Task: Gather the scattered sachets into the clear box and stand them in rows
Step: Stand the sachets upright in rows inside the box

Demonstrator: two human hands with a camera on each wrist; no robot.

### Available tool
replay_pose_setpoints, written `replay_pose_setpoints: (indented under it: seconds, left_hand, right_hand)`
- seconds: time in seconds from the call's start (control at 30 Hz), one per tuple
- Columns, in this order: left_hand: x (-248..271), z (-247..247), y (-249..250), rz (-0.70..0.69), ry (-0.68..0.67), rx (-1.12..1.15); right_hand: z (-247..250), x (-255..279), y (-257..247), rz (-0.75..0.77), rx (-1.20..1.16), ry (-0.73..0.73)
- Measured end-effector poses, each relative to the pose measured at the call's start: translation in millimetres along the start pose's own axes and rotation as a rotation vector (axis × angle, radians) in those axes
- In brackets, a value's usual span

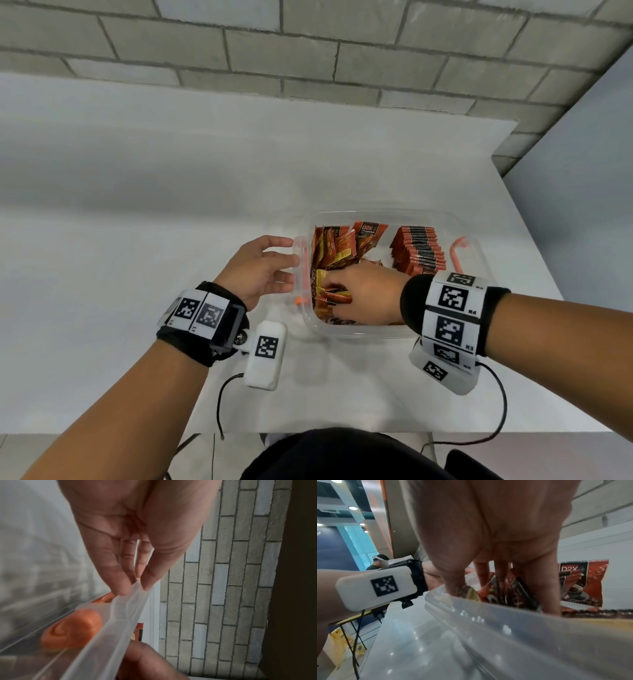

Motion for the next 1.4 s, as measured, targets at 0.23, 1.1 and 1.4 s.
replay_pose_setpoints:
  seconds: [0.23,1.1,1.4]
  left_hand:
    - [-1,1,-2,0.003,0.011,-0.009]
    - [29,-6,65,-0.223,0.086,0.167]
    - [41,-157,61,-0.061,-0.556,0.232]
  right_hand:
    - [-11,-9,2,-0.026,0.094,-0.054]
    - [63,53,87,0.085,-1.185,0.378]
    - [86,68,83,0.254,-1.351,0.586]
Point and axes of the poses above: each hand's wrist, its own x-axis away from the middle knuckle, its own z-axis out of the back of the hand, y = z × x, the point moved 9 cm from there along -x, towards the middle knuckle, and after that the axes turned 2 degrees about z, right-handed, at the moved point
